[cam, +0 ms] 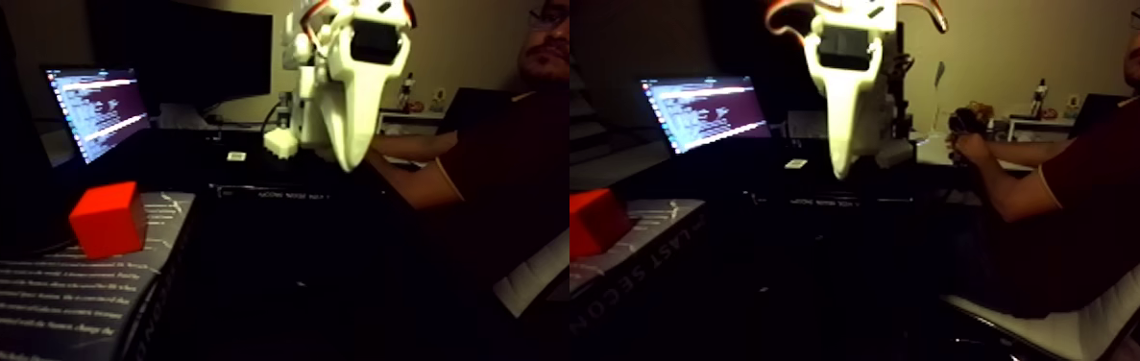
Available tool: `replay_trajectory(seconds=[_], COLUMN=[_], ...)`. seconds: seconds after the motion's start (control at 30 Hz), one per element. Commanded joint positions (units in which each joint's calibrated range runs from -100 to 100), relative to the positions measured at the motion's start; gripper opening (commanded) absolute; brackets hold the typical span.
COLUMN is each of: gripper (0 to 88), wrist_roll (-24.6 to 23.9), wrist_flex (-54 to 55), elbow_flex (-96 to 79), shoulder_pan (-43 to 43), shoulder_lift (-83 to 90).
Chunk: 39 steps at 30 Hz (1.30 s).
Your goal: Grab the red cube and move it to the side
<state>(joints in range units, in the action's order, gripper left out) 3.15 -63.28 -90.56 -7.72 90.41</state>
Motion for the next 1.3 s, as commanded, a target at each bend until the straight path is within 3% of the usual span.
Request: replay_trajectory(seconds=[0.0,1.27], gripper=[0.6,0.6], wrist_roll=[-0.4,-0.1], wrist_flex=[0.9,0.1], elbow_flex=[-2.5,-5.0], shoulder_pan=[0.0,0.6], shoulder_lift=[4.7,8.8])
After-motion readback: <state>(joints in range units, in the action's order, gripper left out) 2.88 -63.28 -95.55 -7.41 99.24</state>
